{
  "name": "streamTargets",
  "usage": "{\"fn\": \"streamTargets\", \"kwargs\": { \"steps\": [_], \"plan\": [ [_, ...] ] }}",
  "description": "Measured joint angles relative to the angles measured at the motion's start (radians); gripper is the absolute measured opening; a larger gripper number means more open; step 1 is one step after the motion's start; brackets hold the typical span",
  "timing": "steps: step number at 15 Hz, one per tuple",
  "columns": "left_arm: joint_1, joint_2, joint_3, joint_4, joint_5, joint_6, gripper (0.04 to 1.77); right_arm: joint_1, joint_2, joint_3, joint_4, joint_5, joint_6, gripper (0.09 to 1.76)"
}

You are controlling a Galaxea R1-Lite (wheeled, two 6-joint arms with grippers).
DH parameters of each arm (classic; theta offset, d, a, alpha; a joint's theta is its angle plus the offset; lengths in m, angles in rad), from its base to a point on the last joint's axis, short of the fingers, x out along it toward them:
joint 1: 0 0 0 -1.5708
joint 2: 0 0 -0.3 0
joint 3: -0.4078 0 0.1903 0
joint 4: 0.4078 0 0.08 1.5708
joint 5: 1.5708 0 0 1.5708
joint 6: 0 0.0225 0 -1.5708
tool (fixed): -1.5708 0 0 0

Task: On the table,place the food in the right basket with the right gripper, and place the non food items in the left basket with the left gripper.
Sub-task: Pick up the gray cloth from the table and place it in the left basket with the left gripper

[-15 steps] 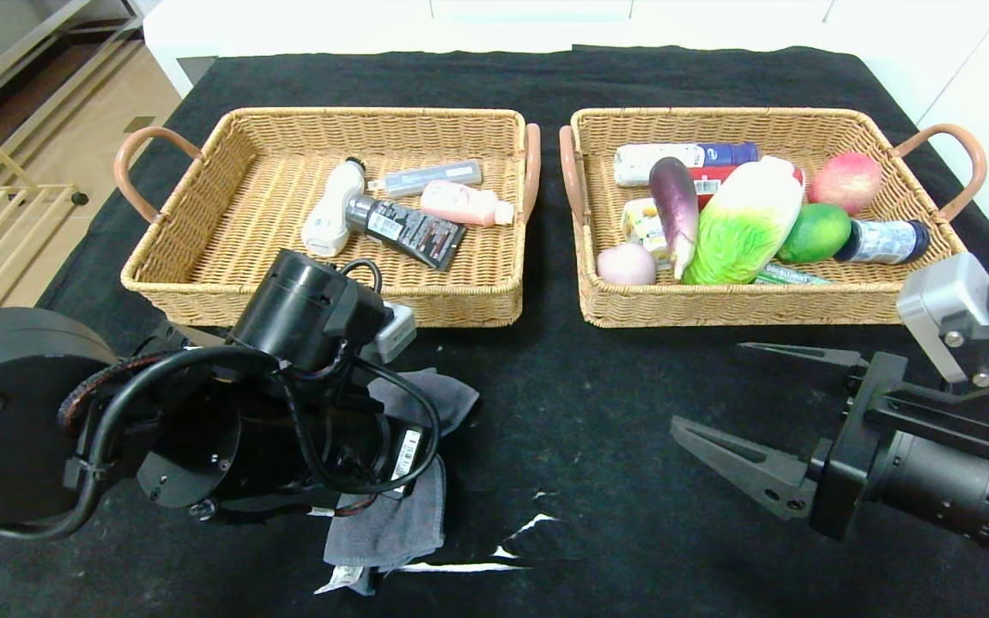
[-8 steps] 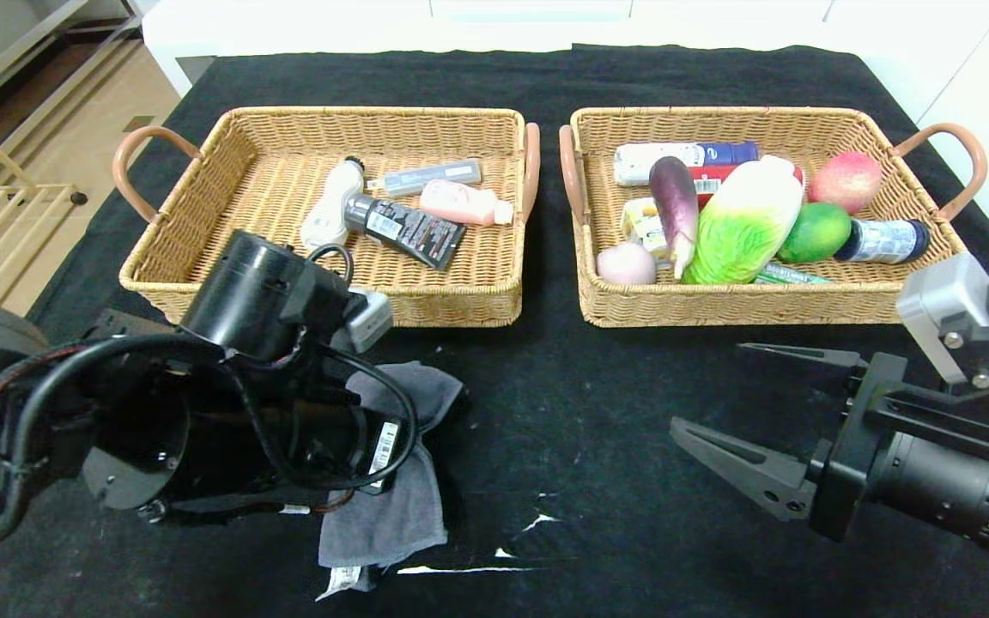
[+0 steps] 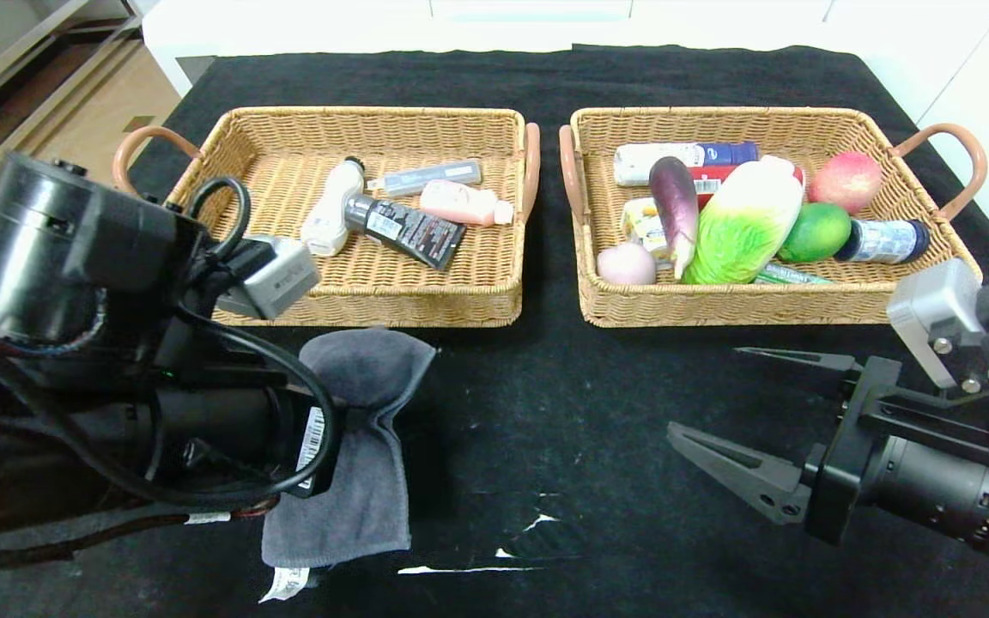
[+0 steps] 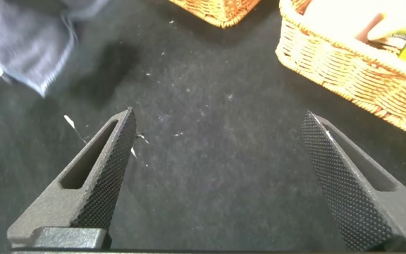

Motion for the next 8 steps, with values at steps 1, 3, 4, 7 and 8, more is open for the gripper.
{"fn": "streamTargets", "kwargs": {
  "steps": [1, 3, 4, 7, 8],
  "plan": [
    [0.012, -0.013, -0.008, -0.011, -0.002, 0.000, 0.19, 0.000, 0.001, 0.000, 0.000, 0.000, 0.000, 1.71],
    [0.029, -0.030, -0.037, -0.013, -0.009, 0.001, 0.19, 0.001, 0.005, 0.001, -0.001, 0.000, -0.001, 1.71],
    [0.037, -0.037, -0.059, -0.013, -0.011, 0.003, 0.19, 0.001, 0.007, 0.001, -0.001, -0.001, -0.008, 1.71],
    [0.069, -0.049, -0.121, -0.012, -0.018, 0.009, 0.19, 0.002, 0.008, 0.001, -0.001, -0.001, -0.014, 1.71],
    [0.083, -0.050, -0.136, -0.012, -0.022, 0.009, 0.19, 0.002, 0.007, 0.001, -0.001, -0.001, -0.014, 1.71]
  ]
}}
